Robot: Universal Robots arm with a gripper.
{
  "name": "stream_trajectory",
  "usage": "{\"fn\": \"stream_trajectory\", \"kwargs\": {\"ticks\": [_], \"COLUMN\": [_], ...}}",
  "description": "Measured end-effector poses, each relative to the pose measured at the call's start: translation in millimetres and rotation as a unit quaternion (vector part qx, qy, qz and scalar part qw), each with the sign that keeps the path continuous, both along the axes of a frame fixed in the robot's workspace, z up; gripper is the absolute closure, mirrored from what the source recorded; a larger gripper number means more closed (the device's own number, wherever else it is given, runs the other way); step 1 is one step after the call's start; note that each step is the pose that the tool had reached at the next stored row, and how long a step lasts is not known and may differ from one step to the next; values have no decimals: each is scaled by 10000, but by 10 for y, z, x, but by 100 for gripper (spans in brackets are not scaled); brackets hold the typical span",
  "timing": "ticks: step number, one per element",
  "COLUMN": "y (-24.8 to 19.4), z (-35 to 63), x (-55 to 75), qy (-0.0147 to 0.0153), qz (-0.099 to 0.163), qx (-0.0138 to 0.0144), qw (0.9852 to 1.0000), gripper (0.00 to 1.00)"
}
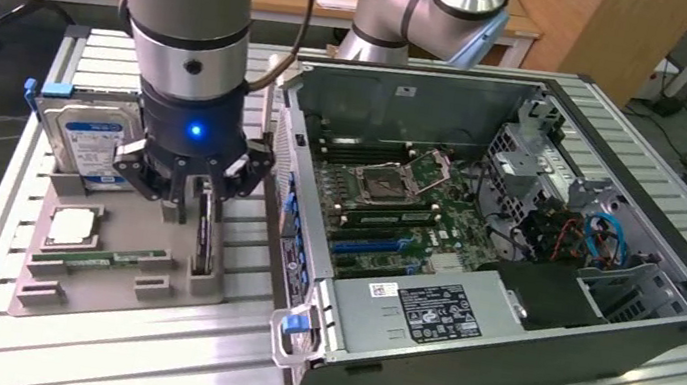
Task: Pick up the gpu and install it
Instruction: 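Pick up the gpu and move the gpu toward the slot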
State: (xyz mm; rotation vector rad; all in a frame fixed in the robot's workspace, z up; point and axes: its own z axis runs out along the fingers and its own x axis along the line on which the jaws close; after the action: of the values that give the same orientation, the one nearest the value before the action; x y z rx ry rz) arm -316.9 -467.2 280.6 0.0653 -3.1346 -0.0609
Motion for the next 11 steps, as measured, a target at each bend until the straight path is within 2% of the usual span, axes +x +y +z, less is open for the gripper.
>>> {"fn": "stream_trajectory", "kwargs": {"ticks": [5,11], "y": [1,0], "z": [-23,-104], "x": [19,20], "qy": [0,0], "qz": [-96,-113], "qx": [0,0], "qw": [10000,9999], "gripper": [59,59]}}
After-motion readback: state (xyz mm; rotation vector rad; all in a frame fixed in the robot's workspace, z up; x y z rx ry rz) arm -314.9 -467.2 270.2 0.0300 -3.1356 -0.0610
